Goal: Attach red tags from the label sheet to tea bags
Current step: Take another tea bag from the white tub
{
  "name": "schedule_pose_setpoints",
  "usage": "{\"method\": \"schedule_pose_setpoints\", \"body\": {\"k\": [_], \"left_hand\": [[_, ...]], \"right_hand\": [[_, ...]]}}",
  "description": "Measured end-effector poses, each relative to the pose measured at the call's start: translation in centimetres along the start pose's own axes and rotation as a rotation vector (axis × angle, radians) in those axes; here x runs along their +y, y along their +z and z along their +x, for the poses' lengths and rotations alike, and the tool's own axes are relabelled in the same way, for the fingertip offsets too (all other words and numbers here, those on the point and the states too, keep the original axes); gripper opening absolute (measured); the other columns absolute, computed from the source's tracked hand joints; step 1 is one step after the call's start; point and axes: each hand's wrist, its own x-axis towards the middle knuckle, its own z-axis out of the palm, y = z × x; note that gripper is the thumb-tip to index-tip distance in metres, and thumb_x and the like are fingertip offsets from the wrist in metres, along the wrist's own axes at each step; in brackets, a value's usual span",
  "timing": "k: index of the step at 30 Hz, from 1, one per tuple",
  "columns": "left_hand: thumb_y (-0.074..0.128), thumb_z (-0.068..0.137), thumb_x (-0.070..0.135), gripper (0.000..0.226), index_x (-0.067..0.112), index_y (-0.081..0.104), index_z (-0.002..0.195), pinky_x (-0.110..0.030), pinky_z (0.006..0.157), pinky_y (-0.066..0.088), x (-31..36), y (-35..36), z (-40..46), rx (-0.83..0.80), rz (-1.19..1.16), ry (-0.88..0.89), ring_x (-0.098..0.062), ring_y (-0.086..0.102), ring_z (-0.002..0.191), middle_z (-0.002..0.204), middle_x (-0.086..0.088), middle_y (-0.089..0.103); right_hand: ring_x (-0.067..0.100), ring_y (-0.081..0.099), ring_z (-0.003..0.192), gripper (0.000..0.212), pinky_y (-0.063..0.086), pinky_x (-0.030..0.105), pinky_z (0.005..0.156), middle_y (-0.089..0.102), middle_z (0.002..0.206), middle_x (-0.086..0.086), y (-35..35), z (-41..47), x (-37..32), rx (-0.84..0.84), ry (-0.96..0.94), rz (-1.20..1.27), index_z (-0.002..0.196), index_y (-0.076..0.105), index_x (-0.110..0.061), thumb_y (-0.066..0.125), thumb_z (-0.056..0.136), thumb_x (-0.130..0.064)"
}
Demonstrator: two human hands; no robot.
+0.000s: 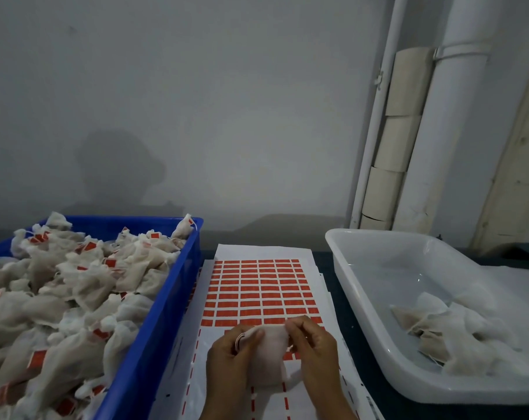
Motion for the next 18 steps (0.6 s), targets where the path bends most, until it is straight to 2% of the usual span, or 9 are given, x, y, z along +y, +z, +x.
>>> {"method": "schedule_pose_setpoints", "body": {"k": [3,4,7,9,13,15,18], "left_hand": [[0.063,0.082,0.032,0.011,0.027,0.062,0.090,-0.033,0.084,0.051,-0.13,-0.01,-0.03,0.024,0.035,0.013,-0.014,0.061,0.086,0.091,0.009,0.066],[0.064,0.081,0.033,0.012,0.027,0.062,0.091,-0.033,0.084,0.050,-0.08,-0.01,-0.09,0.042,0.049,0.018,-0.013,0.061,0.085,0.091,0.010,0.065],[0.068,0.078,0.033,0.011,0.030,0.057,0.080,-0.018,0.066,0.043,0.27,0.01,-0.32,0.095,0.054,0.036,-0.007,0.058,0.076,0.081,0.019,0.060],[0.070,0.077,0.031,0.015,0.030,0.055,0.076,-0.012,0.061,0.037,0.29,0.11,-0.36,0.110,0.053,0.049,-0.005,0.057,0.073,0.077,0.022,0.058],[0.073,0.075,0.023,0.014,0.027,0.060,0.076,-0.021,0.064,0.045,0.26,0.02,-0.36,0.121,-0.020,0.059,-0.010,0.060,0.074,0.076,0.012,0.064],[0.071,0.077,0.017,0.013,0.025,0.061,0.074,-0.027,0.069,0.046,0.15,-0.06,-0.29,0.135,-0.053,0.065,-0.011,0.060,0.075,0.077,0.010,0.065],[0.065,0.082,0.020,0.004,0.023,0.065,0.079,-0.029,0.074,0.047,0.23,-0.20,-0.24,0.143,-0.076,0.073,-0.012,0.062,0.080,0.081,0.008,0.068]], "right_hand": [[0.008,0.062,0.070,0.016,0.047,0.008,0.064,0.065,0.070,-0.015,0.11,0.04,0.33,0.022,-0.011,-0.029,0.073,0.060,-0.028,0.057,0.087,-0.020],[0.009,0.063,0.071,0.015,0.047,0.008,0.065,0.065,0.072,-0.016,0.16,0.02,0.40,0.028,-0.007,-0.031,0.074,0.060,-0.028,0.057,0.087,-0.020],[0.012,0.062,0.065,0.011,0.050,0.012,0.057,0.064,0.071,-0.011,0.39,-0.12,0.43,0.014,0.002,0.009,0.078,0.059,-0.025,0.055,0.088,-0.021],[0.014,0.063,0.065,0.007,0.053,0.017,0.056,0.065,0.074,-0.009,0.49,-0.21,0.30,-0.018,-0.005,0.028,0.083,0.059,-0.023,0.055,0.088,-0.021],[0.012,0.062,0.067,0.004,0.050,0.014,0.056,0.066,0.075,-0.009,0.57,-0.42,0.09,-0.101,-0.013,0.026,0.085,0.059,-0.025,0.056,0.087,-0.027],[0.008,0.059,0.064,0.009,0.047,0.012,0.055,0.064,0.071,-0.011,0.53,-0.44,0.14,-0.084,-0.022,0.006,0.080,0.059,-0.025,0.056,0.088,-0.024],[0.005,0.056,0.056,0.014,0.045,0.011,0.053,0.062,0.063,-0.011,0.38,-0.40,0.21,-0.049,-0.047,-0.003,0.075,0.058,-0.024,0.056,0.088,-0.019]]}}
